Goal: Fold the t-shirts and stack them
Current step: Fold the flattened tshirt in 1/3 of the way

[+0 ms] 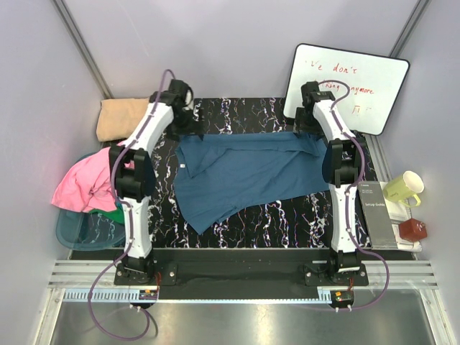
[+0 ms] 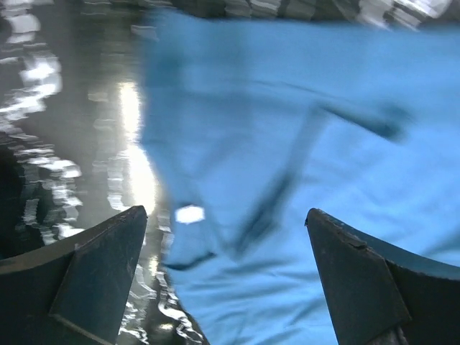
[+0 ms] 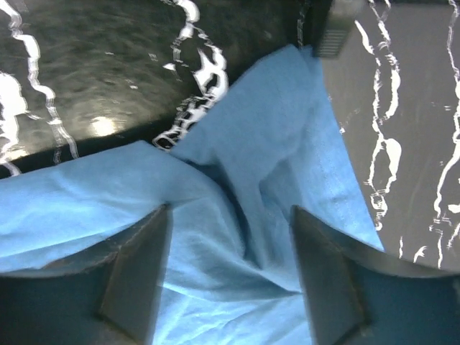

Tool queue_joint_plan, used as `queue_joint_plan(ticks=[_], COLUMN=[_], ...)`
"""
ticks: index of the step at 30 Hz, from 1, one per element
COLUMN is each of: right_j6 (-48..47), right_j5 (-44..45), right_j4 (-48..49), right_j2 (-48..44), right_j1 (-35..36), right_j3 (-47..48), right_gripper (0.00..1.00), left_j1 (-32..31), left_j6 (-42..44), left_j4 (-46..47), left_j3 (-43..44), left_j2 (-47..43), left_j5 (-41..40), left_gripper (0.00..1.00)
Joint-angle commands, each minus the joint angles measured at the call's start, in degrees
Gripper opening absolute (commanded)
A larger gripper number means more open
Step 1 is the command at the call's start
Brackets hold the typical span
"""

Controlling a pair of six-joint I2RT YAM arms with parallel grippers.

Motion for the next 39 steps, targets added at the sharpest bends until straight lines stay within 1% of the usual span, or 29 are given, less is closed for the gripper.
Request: queue_joint_plan(ticks=[1,2,3,4,5,6,10,16,20,22,27,31,32,36,39], right_j6=[0.2,0.2,0.2,0.1,-0.1,-0.2,-0.5,-1.3,-1.4,-1.5,-1.3,0.2,0.8,3.7,4.6], right_j5=[4.3,5.0,5.2,5.5,5.8,5.9,5.6,2.2,1.7,1.6,2.1,1.2,0.7,-5.1,-7.8], right_j4=[-2.2,-2.2,-2.2,-2.2,-2.2,-2.2,-2.2,-1.9,-1.9,-1.9,-2.0,-1.8,-1.6,-1.2,-0.9], right_j2=[-2.6,-3.4,-4.3,-5.8,-6.6,-8.0,-11.4,-15.5,-15.6,-15.4,-15.1,-14.9,-14.4,-12.8,-12.0], right_j1=[-0.1,0.0,-0.1,0.0,0.0,-0.1,0.0,-0.1,0.0,0.0,-0.1,-0.7,-1.4,-3.6,-4.5], right_j3=[0.4,-0.5,-0.9,-1.3,-2.1,-2.5,-4.7,-7.7,-8.2,-8.1,-8.5,-9.9,-10.2,-11.7,-12.1], right_gripper=[0.84,0.89,0.92,0.93,0.93,0.94,1.00,1.00,1.00,1.00,1.00,1.00,1.00,1.00,0.99], left_j1=[-5.4,-5.9,-6.5,-7.3,-7.5,-7.6,-7.6,-8.2,-9.2,-9.6,-9.3,-8.2,-7.6,-5.4,-3.3], left_j6=[2.4,2.5,2.9,3.0,3.1,2.9,3.5,3.6,3.4,2.6,0.3,-1.3,-1.5,-1.7,-2.0], left_j4=[1.1,1.0,0.9,1.0,0.8,0.6,0.0,-0.8,-0.6,-0.7,-3.5,-4.8,-5.4,-6.7,-7.4], left_j3=[-3.1,-4.1,-4.6,-5.2,-6.8,-7.5,-13.4,-21.6,-24.8,-26.3,-25.8,-24.9,-24.1,-21.0,-17.6], left_j2=[-3.4,-3.2,-3.1,-3.1,-3.1,-3.3,-4.5,-7.6,-8.4,-8.1,-4.6,-2.4,-1.9,0.3,2.2], left_j5=[2.5,2.8,2.8,2.6,2.5,2.3,4.6,6.3,7.2,6.1,-0.7,-3.8,-6.4,-9.0,-10.7], left_gripper=[0.95,0.90,0.82,0.36,0.12,0.00,0.00,0.00,0.00,0.00,0.00,0.00,0.00,0.00,0.00])
